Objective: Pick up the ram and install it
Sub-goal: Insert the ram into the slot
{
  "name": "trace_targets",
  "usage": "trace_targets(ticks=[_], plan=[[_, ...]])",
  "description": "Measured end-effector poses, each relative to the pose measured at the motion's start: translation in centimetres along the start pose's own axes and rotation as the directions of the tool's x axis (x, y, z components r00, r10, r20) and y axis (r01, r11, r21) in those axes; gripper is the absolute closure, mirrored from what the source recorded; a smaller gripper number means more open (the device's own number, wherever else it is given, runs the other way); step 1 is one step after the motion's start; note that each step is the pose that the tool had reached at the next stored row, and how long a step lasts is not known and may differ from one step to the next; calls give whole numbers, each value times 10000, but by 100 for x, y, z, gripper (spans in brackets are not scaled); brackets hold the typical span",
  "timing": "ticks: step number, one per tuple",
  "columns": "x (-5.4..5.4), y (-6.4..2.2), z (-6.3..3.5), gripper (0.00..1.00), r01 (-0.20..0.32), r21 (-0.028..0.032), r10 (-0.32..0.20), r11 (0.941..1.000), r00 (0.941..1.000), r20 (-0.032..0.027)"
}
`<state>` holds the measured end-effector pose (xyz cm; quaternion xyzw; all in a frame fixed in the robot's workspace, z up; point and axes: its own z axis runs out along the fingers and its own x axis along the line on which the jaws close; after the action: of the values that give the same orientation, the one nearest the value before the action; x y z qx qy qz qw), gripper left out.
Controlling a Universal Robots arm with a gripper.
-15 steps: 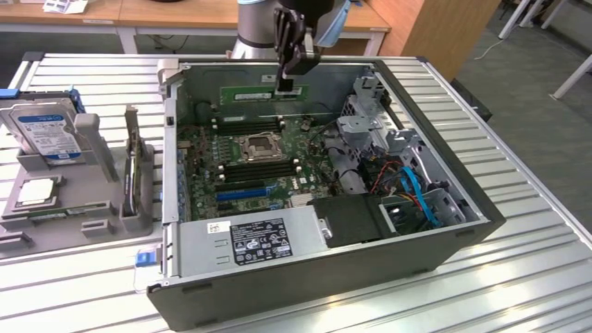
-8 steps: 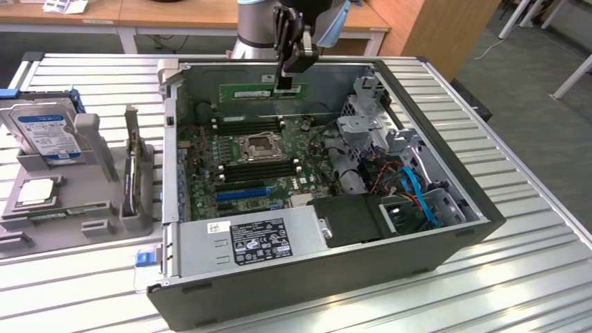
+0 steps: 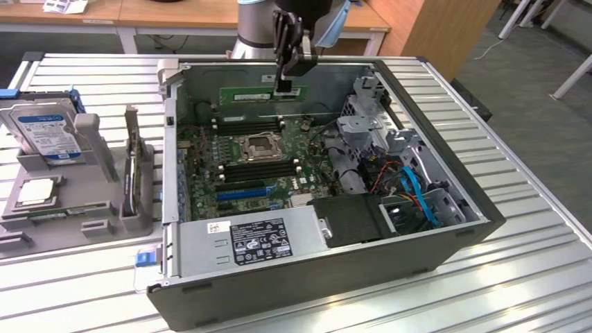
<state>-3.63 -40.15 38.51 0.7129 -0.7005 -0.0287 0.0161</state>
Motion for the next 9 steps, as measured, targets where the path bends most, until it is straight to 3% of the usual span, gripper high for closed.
trace_targets(ticks=[9], plan=[[3, -9, 150, 88, 0, 0, 0, 10000, 10000, 0]])
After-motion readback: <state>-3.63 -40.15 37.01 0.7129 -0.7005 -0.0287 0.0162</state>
